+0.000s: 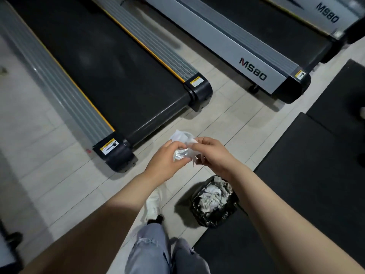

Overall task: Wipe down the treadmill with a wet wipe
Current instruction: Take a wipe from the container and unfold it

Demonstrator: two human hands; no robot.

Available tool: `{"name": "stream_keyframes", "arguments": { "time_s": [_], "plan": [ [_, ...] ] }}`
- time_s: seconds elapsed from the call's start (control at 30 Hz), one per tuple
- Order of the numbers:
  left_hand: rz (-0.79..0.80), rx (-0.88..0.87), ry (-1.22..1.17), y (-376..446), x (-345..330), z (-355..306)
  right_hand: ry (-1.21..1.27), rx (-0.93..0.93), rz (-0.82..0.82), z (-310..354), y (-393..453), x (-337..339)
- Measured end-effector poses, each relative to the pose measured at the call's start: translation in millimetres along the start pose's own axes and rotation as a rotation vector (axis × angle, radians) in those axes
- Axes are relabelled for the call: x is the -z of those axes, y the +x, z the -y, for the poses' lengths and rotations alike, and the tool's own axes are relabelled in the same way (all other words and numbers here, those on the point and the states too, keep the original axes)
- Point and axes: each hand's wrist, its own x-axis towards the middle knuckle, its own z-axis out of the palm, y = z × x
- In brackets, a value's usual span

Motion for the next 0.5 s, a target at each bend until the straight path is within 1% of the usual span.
{"name": "stream_keyframes", "arguments": {
  "time_s": [0.07,0.1,0.2,0.27,0.37,0.5],
  "plan": [
    [-0.055,0.001,-0.031,-32,16,-19,0.012,-0.021,0.089,12,-34,-17],
    [-0.086,0.002,-0.044,-47,24,-28,-0.001,-0.022,0.108,17,-49,-25],
    [-0.197,-0.002,-0.035,-95,49,-46,-0.070,-0.001,0.132,27,-89,-51],
    [-0.257,0.012,-0.036,-126,66,-50,-0.178,0.013,0.111,32,-111,-70],
    [-0.265,0.073,-0.052,-173,94,-53,-0.354,0.035,0.082,37,-137,-100],
    [-0.251,0.070,-0.117,-236,126,-61,-0.400,0.065,0.192,41,-170,-150]
  ]
}}
